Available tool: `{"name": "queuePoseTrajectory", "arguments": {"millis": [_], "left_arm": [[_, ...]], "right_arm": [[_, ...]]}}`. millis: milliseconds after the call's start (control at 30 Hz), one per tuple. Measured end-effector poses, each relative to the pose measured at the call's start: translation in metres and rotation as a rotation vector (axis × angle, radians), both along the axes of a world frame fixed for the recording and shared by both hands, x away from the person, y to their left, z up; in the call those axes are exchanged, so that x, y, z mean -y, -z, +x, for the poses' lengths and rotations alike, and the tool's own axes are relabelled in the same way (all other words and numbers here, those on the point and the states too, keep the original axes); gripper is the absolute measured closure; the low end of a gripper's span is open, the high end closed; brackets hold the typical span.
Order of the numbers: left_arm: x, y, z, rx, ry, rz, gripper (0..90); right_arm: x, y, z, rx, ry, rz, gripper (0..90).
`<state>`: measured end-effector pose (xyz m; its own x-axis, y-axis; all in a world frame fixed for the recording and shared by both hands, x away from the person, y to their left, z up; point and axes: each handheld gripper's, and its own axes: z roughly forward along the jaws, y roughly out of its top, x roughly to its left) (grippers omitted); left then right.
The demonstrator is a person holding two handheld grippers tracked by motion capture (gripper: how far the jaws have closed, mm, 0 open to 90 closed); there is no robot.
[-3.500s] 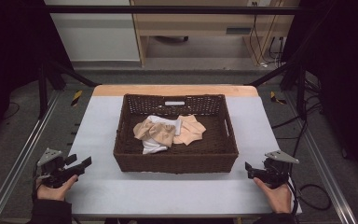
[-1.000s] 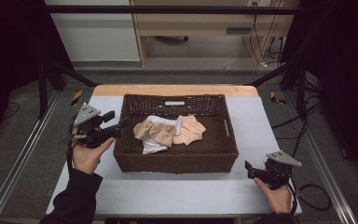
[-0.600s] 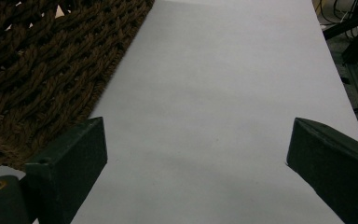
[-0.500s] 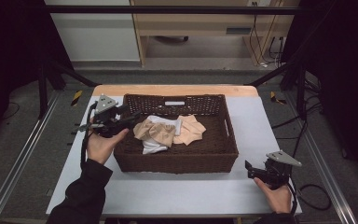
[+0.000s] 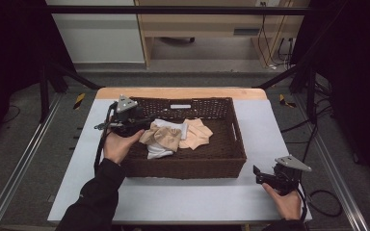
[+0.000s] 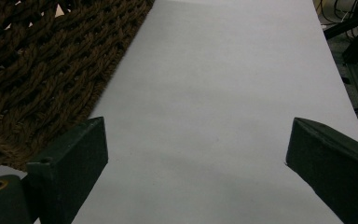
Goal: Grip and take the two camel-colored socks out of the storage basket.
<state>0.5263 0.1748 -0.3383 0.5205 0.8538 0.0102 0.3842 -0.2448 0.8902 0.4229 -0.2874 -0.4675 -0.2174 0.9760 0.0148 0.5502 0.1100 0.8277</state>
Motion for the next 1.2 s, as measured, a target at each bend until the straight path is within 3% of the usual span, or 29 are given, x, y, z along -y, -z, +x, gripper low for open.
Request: {"name": "queuePoseTrajectory", "arguments": {"millis": [200,533,1067,1200], "left_arm": [[0.01,0.012,0.011,-0.025,0.01,0.033,48.9],[0.022,0.025,0.018,-0.034,0.046,0.072,55.1],[0.036,0.055,0.031,-0.147,0.06,0.145,55.3],[0.036,0.059,0.031,-0.156,0.06,0.137,55.2]], "right_arm": [[0.0,0.0,0.0,0.002,-0.004,-0.004,6.0],[0.0,0.0,0.0,-0.002,-0.006,-0.004,6.1],[0.0,0.001,0.001,-0.007,-0.009,-0.011,6.2],[0.0,0.001,0.001,-0.009,-0.007,-0.011,6.1]]}}
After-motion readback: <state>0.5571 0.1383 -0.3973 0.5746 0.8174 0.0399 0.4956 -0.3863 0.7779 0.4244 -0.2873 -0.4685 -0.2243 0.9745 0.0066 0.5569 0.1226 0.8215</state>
